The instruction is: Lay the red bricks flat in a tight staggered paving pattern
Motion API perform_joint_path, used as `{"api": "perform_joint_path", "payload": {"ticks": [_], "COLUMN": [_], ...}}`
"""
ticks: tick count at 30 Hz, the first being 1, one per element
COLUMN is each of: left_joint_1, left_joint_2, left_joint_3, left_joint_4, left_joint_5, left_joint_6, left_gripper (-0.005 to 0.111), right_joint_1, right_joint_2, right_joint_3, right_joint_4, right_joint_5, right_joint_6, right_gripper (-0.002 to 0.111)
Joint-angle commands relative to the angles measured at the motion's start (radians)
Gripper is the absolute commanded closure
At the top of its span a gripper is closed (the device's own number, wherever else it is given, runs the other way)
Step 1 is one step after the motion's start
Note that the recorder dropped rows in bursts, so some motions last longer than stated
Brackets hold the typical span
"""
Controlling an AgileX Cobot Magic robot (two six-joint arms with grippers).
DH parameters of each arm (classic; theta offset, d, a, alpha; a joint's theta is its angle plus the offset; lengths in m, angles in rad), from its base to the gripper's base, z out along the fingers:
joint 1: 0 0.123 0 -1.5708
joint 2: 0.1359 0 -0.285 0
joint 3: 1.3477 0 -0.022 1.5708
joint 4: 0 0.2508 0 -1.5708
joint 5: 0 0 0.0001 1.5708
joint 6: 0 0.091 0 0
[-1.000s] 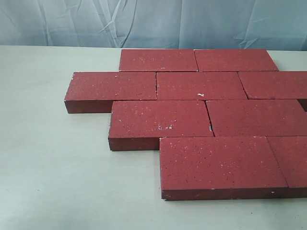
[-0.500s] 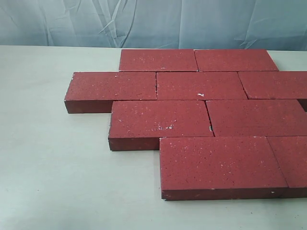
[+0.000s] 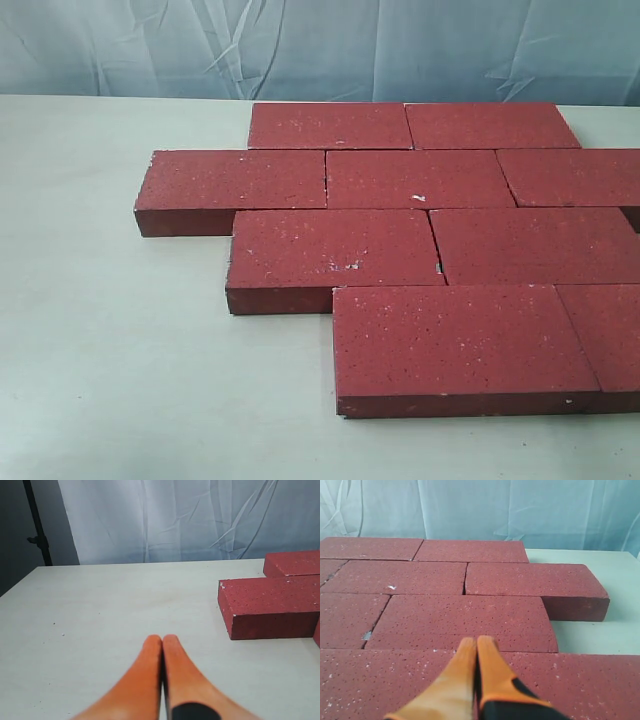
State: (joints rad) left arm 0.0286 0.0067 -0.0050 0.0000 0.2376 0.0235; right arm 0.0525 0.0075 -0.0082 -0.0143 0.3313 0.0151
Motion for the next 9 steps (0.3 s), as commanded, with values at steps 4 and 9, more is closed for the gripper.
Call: {"api": "perform_joint_path", "payload": {"ticks": [4, 9], "left_joint_1": [0.002, 0.002], "left_joint_2": [-0.007, -0.007], "left_joint_3": [0.005, 0.005], "left_joint_4": [-0.006, -0.006], "left_joint_5": [0.002, 0.002], "left_joint_6": [-0.005, -0.005], "left_gripper": [0.107, 0.107], "right_joint_1": [-0.006, -0.006], "right_joint_2": [-0.007, -0.007], "right_joint_3": [0.008, 0.008], "right_joint_4": [0.003, -0.001], "right_joint_5": [-0.014, -0.012], "right_joint_6": [-0.004, -0.004], "right_gripper": [0.109, 0.109]}}
